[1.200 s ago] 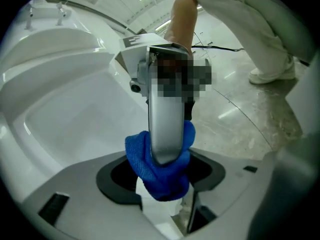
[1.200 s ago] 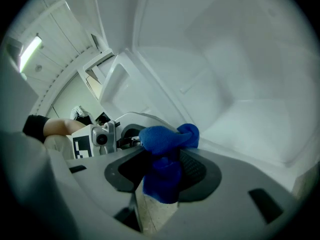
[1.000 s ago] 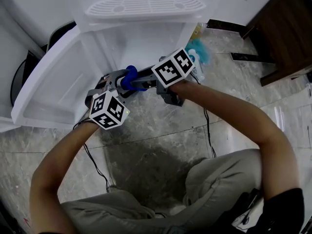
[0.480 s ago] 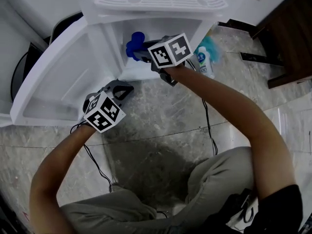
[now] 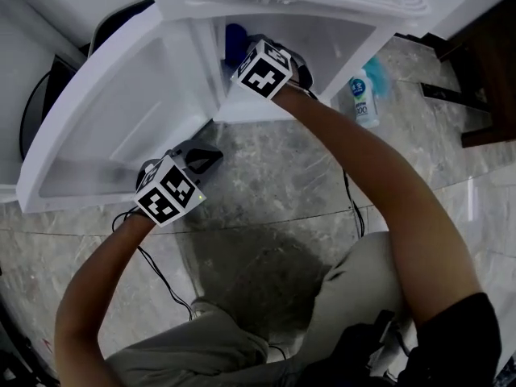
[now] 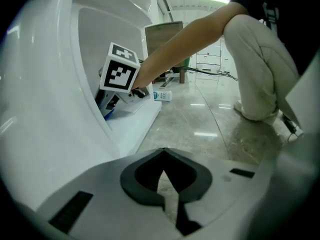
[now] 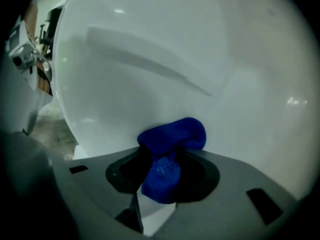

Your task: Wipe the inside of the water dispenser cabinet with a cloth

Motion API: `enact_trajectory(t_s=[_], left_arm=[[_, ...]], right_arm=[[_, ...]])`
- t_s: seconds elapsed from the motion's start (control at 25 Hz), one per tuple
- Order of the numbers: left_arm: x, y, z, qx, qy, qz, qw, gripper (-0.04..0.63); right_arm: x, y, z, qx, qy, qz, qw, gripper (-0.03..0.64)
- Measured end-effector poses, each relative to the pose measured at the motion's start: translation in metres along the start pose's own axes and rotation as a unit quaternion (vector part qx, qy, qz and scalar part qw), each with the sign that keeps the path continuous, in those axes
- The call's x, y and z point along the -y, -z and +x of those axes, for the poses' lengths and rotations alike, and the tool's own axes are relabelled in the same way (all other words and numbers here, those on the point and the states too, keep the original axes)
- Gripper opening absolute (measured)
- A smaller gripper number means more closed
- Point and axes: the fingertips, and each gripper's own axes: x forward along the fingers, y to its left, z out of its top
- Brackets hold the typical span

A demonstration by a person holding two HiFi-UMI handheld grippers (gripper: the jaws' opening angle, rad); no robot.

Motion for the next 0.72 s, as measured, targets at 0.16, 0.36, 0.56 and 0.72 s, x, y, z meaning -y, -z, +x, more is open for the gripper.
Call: enact_trajectory(t_s=[0.16, 0.36, 0.56, 0.72], left_arm=[[0.002, 0.002, -0.004, 0.001, 0.005, -0.005, 1.0, 0.008], [0.001, 0.004, -0.001, 0.0, 0.01, -0.002, 0.9999, 0.008], [-0.002, -0.003, 0.004, 0.008, 0.013, 0.001, 0.9999, 0.008], [0.002, -0.008, 0.0, 0.023, 0.018, -0.004, 0.9996, 0.008]], right_arm=[[0.022, -0.001, 0.017, -0.013, 0.025, -0.015, 0.999, 0.143], [0.008, 0.001, 0.004, 0.008, 0.024, -0.014, 1.0, 0.143], [-0.003, 0.003, 0.002, 0.011, 0.023, -0.042, 0.999, 0.141], [0.015, 0.0, 0.018, -0.016, 0.042, -0.069, 0.997, 0.141]])
